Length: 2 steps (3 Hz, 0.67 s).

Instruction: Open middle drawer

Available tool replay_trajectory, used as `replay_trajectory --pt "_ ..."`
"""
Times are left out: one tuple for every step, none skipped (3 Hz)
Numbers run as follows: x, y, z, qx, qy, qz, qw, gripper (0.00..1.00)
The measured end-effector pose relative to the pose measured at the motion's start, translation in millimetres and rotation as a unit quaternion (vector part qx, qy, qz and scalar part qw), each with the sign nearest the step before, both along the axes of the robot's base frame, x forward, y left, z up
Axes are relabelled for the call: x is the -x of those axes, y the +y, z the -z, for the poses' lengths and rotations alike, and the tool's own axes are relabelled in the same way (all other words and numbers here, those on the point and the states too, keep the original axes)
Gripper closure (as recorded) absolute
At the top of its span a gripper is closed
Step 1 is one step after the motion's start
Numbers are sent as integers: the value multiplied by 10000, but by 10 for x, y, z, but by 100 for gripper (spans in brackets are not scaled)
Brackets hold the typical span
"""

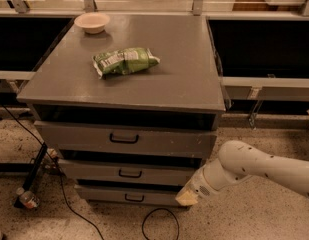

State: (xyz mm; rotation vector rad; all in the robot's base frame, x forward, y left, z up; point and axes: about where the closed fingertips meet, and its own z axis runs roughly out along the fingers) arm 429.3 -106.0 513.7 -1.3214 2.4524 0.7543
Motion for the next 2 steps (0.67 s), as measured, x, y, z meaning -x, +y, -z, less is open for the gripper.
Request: replay_trajectory --pt "1 1 1 0 -2 -6 10000 100" --pt "-51 -29 61 34 -200 241 9995 100"
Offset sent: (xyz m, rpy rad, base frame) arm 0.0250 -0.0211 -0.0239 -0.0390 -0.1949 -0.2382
